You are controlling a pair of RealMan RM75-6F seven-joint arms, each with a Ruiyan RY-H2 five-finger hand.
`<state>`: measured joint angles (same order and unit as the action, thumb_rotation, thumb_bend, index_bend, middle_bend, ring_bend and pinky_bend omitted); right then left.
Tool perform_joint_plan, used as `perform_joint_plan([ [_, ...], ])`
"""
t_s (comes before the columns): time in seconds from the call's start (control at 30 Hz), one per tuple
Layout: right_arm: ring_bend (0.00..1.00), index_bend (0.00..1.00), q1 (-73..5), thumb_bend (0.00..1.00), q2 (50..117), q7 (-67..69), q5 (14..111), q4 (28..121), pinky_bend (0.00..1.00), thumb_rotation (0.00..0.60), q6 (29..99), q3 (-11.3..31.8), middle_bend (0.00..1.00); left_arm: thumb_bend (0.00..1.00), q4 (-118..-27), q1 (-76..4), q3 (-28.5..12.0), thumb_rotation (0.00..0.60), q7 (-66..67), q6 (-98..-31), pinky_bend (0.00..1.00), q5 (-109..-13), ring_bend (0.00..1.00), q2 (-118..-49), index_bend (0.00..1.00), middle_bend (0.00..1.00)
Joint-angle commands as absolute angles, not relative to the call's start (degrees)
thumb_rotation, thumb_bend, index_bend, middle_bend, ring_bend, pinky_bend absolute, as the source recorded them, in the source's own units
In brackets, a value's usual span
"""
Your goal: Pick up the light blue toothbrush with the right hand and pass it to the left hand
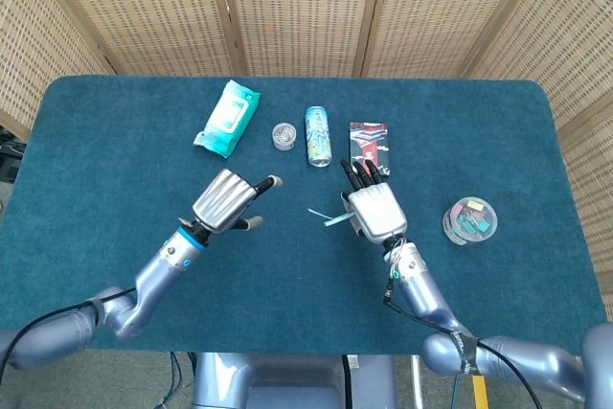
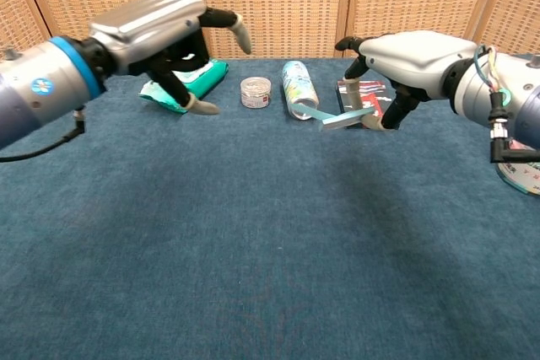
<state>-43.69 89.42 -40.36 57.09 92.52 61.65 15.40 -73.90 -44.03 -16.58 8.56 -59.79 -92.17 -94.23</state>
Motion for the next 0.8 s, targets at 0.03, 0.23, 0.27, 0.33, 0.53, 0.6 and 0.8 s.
perform_joint_plan([
  [0.03, 0.0, 0.61, -43.8, 0.54, 89.7, -40.6, 56.1, 93.3, 0.0, 0.6, 62.2, 15.7, 0.0, 0.0, -74.4, -45.4, -17.4, 0.6, 9.9, -58.0, 0.97, -89.5, 1.0, -96.2, 0.34, 0.98],
  [0.23, 0.0, 0.61, -44.1, 0.54, 89.8, -41.9, 54.4, 95.4, 0.0, 0.6, 63.7, 15.8, 0.0, 0.04, -76.2, -46.1, -17.2, 0.6, 10.1, -56.6, 0.97, -86.1, 1.0, -97.8, 0.4, 0.98],
  [0.27, 0.0, 0.61, -44.2, 0.54, 89.7, -42.2, 54.2, 95.6, 0.0, 0.6, 63.9, 15.8, 0.0, 0.07, -76.4, -46.2, -17.2, 0.6, 10.4, -56.6, 0.97, -85.7, 1.0, -97.9, 0.43, 0.98],
  [0.33, 0.0, 0.61, -44.3, 0.54, 89.6, -42.4, 53.7, 96.2, 0.0, 0.6, 64.3, 15.9, 0.0, 0.12, -76.9, -46.4, -17.4, 0.6, 11.3, -56.5, 0.97, -84.7, 1.0, -98.2, 0.45, 0.98],
  [0.53, 0.0, 0.61, -44.4, 0.55, 89.4, -42.1, 52.0, 98.0, 0.0, 0.6, 64.9, 16.0, 0.0, 0.22, -77.6, -48.0, -18.4, 0.6, 13.0, -54.6, 0.97, -81.0, 1.0, -99.1, 0.49, 0.98],
  [0.6, 0.0, 0.61, -44.4, 0.55, 89.3, -42.0, 51.4, 98.6, 0.0, 0.6, 64.9, 16.1, 0.0, 0.25, -77.6, -48.6, -18.4, 0.6, 13.3, -53.8, 0.97, -80.1, 1.0, -99.3, 0.49, 0.98],
  [0.8, 0.0, 0.61, -44.6, 0.56, 88.6, -41.9, 51.6, 99.7, 0.0, 0.6, 65.4, 15.6, 0.0, 0.24, -76.4, -49.7, -18.1, 0.6, 12.5, -53.8, 0.97, -79.5, 1.0, -100.6, 0.49, 0.98],
])
